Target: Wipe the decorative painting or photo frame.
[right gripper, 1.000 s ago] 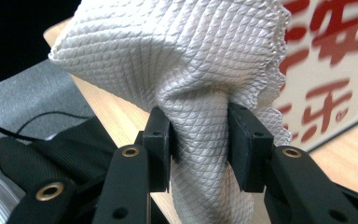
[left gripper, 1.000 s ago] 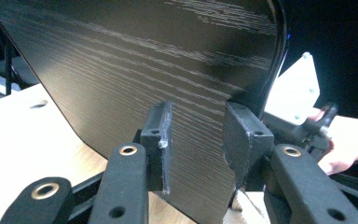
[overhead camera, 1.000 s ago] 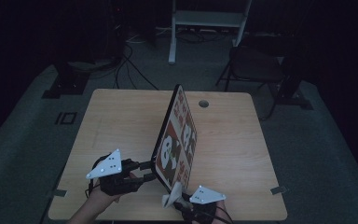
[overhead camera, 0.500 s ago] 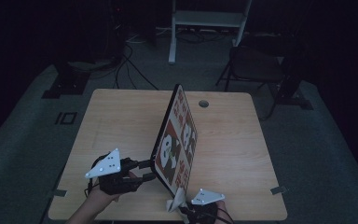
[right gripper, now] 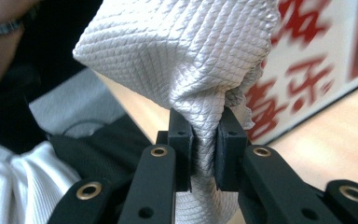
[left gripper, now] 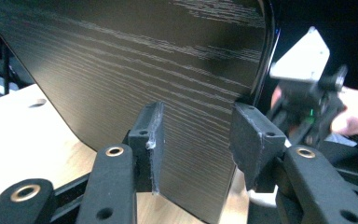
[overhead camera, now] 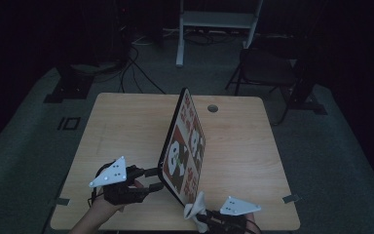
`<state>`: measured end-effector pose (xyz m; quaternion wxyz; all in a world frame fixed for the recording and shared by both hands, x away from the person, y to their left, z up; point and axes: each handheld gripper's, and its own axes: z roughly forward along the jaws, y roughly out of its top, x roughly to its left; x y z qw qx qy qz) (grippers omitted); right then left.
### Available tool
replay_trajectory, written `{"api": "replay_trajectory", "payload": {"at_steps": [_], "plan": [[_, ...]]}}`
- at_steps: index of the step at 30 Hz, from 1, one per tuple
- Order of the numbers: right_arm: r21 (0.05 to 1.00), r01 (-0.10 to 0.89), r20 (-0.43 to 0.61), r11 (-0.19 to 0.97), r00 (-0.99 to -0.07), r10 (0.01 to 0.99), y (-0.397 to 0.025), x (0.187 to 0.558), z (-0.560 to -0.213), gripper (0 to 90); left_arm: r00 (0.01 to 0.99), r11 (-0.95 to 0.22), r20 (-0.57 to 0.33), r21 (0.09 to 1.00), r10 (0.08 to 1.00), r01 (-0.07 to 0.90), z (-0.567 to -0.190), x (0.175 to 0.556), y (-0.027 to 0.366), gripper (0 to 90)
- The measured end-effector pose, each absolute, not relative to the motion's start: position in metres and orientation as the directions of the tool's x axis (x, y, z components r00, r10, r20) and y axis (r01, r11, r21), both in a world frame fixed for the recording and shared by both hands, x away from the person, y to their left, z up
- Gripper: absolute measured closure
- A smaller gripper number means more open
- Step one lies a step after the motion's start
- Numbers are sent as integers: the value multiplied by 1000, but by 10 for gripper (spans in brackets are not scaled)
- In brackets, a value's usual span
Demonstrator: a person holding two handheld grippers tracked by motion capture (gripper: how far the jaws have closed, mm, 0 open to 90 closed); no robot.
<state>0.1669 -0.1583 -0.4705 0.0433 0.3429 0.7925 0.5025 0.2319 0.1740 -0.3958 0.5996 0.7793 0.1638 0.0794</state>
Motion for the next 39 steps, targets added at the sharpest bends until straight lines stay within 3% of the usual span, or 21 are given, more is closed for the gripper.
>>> {"api": "replay_trajectory", "payload": {"at_steps": [15, 22, 32, 39], "plan": [[965, 262, 216, 12, -820, 530, -167, 185, -365, 796, 941, -215, -105, 960, 323, 180, -391, 221, 170, 482], [985, 154, 169, -71, -852, 496, -142, 196, -326, 795, 917, -192, -114, 961, 381, 199, -388, 214, 162, 455], [991, 118, 130, -54, -906, 404, -88, 216, -304, 792, 894, -168, -106, 966, 435, 196, -391, 211, 159, 546], [985, 161, 112, 66, -877, 468, -73, 241, -320, 795, 888, -172, -101, 965, 448, 197, -391, 212, 161, 619]]}}
